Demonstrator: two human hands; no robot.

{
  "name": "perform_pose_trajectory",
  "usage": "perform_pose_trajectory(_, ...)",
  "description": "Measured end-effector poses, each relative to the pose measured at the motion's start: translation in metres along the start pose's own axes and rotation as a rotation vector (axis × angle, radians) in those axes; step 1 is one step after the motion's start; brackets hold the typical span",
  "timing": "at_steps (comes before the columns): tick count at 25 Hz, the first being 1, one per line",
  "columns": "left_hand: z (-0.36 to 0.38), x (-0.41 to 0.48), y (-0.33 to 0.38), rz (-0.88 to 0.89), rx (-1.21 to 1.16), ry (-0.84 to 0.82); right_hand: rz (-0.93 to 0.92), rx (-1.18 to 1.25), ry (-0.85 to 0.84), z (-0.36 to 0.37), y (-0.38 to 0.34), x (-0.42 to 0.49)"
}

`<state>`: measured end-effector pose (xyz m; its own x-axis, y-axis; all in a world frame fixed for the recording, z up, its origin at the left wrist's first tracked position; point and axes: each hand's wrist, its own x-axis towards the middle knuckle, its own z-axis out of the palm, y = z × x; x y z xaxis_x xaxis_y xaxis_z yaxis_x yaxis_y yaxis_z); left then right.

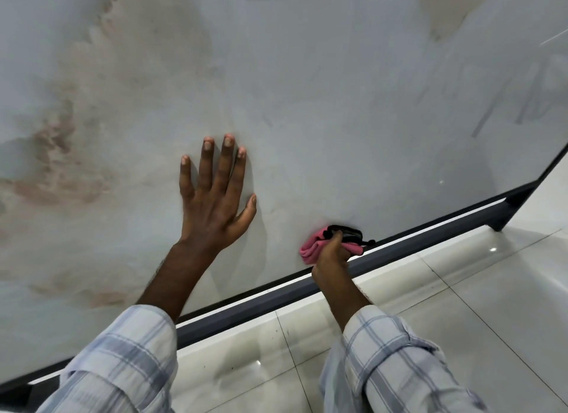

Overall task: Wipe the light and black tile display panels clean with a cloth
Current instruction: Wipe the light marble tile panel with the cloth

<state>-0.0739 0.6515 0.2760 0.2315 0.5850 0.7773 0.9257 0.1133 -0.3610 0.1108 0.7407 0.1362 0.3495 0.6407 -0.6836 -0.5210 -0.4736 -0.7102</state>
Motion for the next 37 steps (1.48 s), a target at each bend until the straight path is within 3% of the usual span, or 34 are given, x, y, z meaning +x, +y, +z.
perform_pose_trajectory(2,0.001,-0.023,-0.002,0.027,-0.032,-0.048,-0.219,-0.151,0.05,0.01,-0.019,-0.027)
perform_pose_trajectory(4,0.002,-0.05,-0.006,0.052,-0.033,-0.089,-0.552,-0.217,0.028,0.025,-0.042,-0.072)
perform_pose_trajectory(8,0.002,-0.075,-0.012,0.061,-0.018,-0.129,-1.431,-0.357,-0.102,0.033,-0.047,-0.118)
perform_pose_trajectory(10,0.007,-0.077,-0.013,0.072,0.002,-0.131,-1.611,-0.444,-0.119,0.027,-0.032,-0.089)
perform_pose_trajectory(12,0.012,-0.078,-0.013,0.072,0.022,-0.131,-1.359,-0.445,-0.044,0.019,-0.006,-0.047)
perform_pose_trajectory(16,0.017,-0.078,-0.011,0.057,0.035,-0.139,-0.243,-0.356,0.021,-0.004,0.049,-0.005)
perform_pose_trajectory(18,0.017,-0.079,-0.011,0.06,0.045,-0.142,-0.093,-0.263,-0.046,-0.006,0.06,-0.013)
perform_pose_trajectory(21,0.017,-0.081,-0.014,0.078,0.066,-0.152,-0.297,-0.192,-0.073,0.018,0.032,-0.054)
perform_pose_trajectory(25,0.018,-0.079,-0.012,0.07,0.08,-0.156,-1.158,-0.235,-0.186,0.043,0.002,-0.125)
perform_pose_trajectory(28,0.019,-0.078,-0.008,0.065,0.075,-0.155,-1.515,-0.279,-0.254,0.047,0.005,-0.12)
perform_pose_trajectory(33,0.016,-0.078,-0.006,0.033,0.083,-0.175,-1.638,-0.231,-0.268,0.038,0.009,-0.093)
perform_pose_trajectory(35,0.003,-0.081,-0.007,0.035,0.078,-0.196,-1.561,-0.21,-0.276,0.035,0.016,-0.082)
perform_pose_trajectory(37,-0.019,-0.086,-0.019,0.017,0.057,-0.179,-1.344,-0.182,-0.276,0.028,0.03,-0.072)
